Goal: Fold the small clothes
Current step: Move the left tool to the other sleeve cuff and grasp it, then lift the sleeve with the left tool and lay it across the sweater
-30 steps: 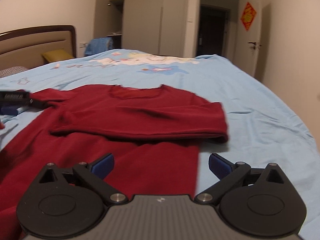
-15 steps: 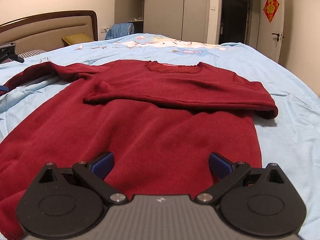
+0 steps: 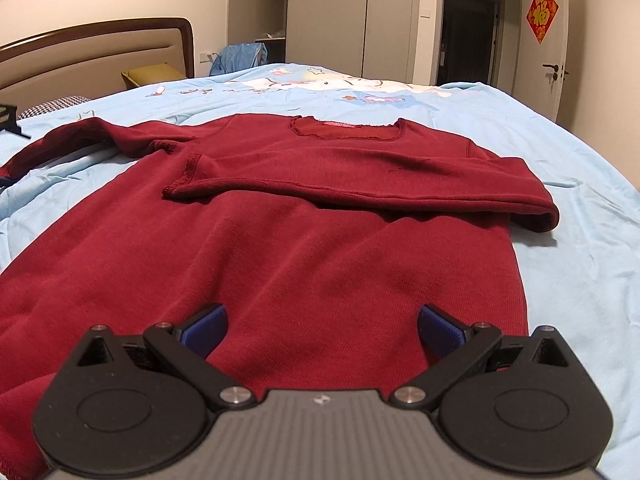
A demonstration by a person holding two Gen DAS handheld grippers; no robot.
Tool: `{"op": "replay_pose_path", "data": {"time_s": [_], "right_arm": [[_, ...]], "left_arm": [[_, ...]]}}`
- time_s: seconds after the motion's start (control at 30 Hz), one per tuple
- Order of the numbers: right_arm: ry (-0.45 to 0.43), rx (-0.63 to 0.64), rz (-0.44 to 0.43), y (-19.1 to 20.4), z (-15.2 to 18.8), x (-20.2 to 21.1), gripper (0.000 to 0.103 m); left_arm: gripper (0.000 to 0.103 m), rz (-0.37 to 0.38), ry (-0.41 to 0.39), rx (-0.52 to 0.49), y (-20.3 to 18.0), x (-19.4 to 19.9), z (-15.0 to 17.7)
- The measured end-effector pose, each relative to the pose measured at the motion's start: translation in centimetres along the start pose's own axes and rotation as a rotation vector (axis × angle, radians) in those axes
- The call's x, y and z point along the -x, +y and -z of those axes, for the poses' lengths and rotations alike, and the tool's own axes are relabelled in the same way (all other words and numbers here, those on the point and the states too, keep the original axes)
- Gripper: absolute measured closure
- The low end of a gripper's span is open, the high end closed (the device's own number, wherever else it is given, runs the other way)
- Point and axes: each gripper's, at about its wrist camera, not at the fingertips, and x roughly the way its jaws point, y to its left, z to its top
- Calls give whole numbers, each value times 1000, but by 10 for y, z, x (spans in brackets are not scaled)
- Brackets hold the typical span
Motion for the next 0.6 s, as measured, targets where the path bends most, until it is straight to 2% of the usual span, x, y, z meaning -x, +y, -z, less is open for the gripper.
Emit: {"op": "replay_pose_path", "data": {"time_s": [0.07, 0.17, 0.23, 0.37, 0.6], "right_arm": [[0, 0, 0, 0, 0, 0, 0], [0, -1, -1, 0, 0, 0, 0], [0, -2, -1, 0, 0, 0, 0], [-2, -3, -1, 0, 0, 1, 0], [1, -6, -4, 0, -1, 2, 0]], "left_arm": [[70, -11, -12, 8, 0, -2, -7], [91, -7, -32, -6, -3, -1, -11], [95, 22, -55, -44, -9, 3, -14], [96, 122, -114, -174, -29, 17, -17], [96, 352, -205, -469, -80, 46, -17]]}}
